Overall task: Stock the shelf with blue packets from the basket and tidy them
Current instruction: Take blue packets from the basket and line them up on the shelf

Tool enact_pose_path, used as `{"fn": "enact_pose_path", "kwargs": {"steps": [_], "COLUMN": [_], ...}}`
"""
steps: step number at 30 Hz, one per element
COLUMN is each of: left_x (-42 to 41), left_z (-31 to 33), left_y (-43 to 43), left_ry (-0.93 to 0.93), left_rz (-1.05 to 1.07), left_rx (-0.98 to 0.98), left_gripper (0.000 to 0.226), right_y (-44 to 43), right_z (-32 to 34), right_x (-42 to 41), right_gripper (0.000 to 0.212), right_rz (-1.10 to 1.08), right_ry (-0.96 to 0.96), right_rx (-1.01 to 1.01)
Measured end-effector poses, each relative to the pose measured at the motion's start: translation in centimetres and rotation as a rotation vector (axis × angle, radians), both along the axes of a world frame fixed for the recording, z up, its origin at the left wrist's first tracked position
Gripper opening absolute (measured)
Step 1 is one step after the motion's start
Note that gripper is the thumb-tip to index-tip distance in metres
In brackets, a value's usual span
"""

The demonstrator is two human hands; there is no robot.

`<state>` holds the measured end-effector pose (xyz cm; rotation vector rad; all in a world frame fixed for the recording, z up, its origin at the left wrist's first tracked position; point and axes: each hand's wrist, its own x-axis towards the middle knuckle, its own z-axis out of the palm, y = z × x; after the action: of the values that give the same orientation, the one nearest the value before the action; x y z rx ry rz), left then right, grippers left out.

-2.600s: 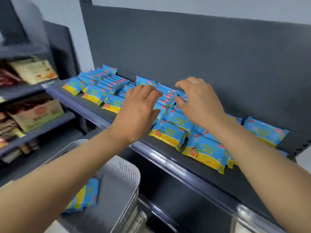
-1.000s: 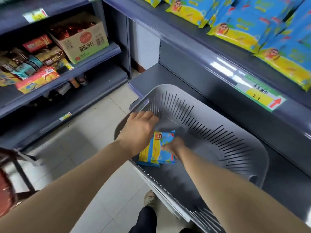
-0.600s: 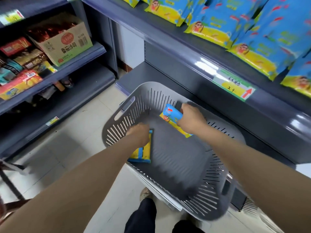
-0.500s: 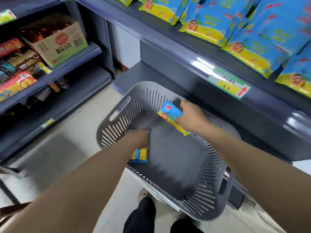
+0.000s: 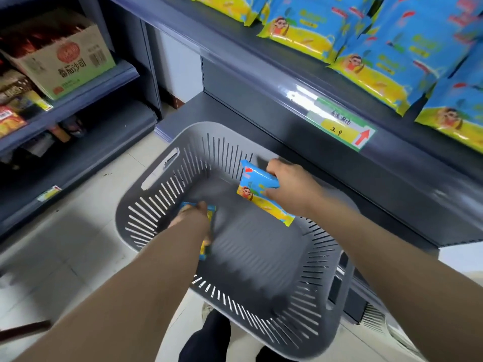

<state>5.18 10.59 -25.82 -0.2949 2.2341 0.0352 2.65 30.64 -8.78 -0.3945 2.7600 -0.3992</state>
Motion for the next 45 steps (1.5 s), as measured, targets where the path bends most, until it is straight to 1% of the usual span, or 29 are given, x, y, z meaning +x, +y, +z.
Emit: {"fn": "enact_pose_path", "kwargs": {"steps": [3,5,6,8,14,17,20,21,23,25,27,29,32,33,35,36,39,43,45], "left_x": [-0.2,-0.3,-0.3,-0.5,-1.0,-1.7,-2.4,-2.5,-2.5,-2.5,-2.6,-2.9,-3.4,-3.6,-3.6,-3.5,-3.0,-2.6,-2.6], "left_z": [-0.4,-0.3,0.1,1.2,7.3,12.5,18.0,19.7,23.1,26.2,29.1,31.8,35.7,36.9,39.3,40.3,42.7,44.8,45.5], "left_y": [-0.2,-0.3,-0.4,-0.4,0.8,2.6,3.6,3.8,4.2,4.9,6.2,7.8,10.6,11.7,14.3,15.6,20.2,26.4,29.4], "left_ry": [0.002,0.009,0.032,0.104,0.299,0.279,0.224,0.189,0.116,0.133,0.172,0.241,0.426,0.483,0.585,0.617,0.679,0.761,0.729], "left_rz": [-0.06,-0.068,-0.068,-0.058,-0.057,0.007,0.205,0.269,0.28,0.209,0.187,0.177,0.103,0.081,0.051,0.026,-0.07,-0.188,-0.187], "left_rx": [-0.022,-0.003,0.018,0.071,0.17,0.374,0.569,0.663,0.851,0.97,1.052,1.083,1.071,1.094,1.111,1.121,1.226,1.222,1.258], "left_gripper": [0.126,0.121,0.11,0.083,0.031,0.014,0.005,0.008,0.026,0.028,0.025,0.021,0.024,0.028,0.053,0.06,0.053,0.054,0.045], "right_y": [0.3,0.3,0.3,0.2,0.1,0.2,1.0,1.4,2.3,3.5,5.0,6.7,9.8,11.0,13.7,15.1,19.8,26.5,29.9], "right_z": [0.5,1.0,1.2,1.8,5.0,7.7,11.3,12.7,15.6,18.4,21.0,23.4,26.6,27.6,29.3,30.0,31.6,32.7,32.9], "right_x": [0.0,0.0,0.0,-0.1,0.0,-0.1,-0.4,-0.5,-0.7,-0.9,-0.9,-0.7,-0.2,0.0,0.5,0.9,2.2,4.3,5.4], "right_gripper": [0.022,0.022,0.022,0.023,0.022,0.022,0.021,0.021,0.023,0.03,0.037,0.042,0.049,0.05,0.048,0.044,0.031,0.03,0.029], "right_rz": [-0.017,-0.008,0.001,0.01,0.023,0.029,0.021,0.013,-0.007,-0.032,-0.06,-0.095,-0.146,-0.159,-0.2,-0.226,-0.298,-0.397,-0.459], "right_ry": [0.012,0.024,0.034,0.05,0.112,0.172,0.259,0.282,0.328,0.382,0.45,0.521,0.597,0.621,0.651,0.662,0.686,0.676,0.67], "right_rx": [-0.01,-0.022,-0.032,-0.044,-0.053,-0.057,-0.075,-0.082,-0.09,-0.092,-0.108,-0.116,-0.108,-0.1,-0.088,-0.087,-0.044,0.004,0.044]}}
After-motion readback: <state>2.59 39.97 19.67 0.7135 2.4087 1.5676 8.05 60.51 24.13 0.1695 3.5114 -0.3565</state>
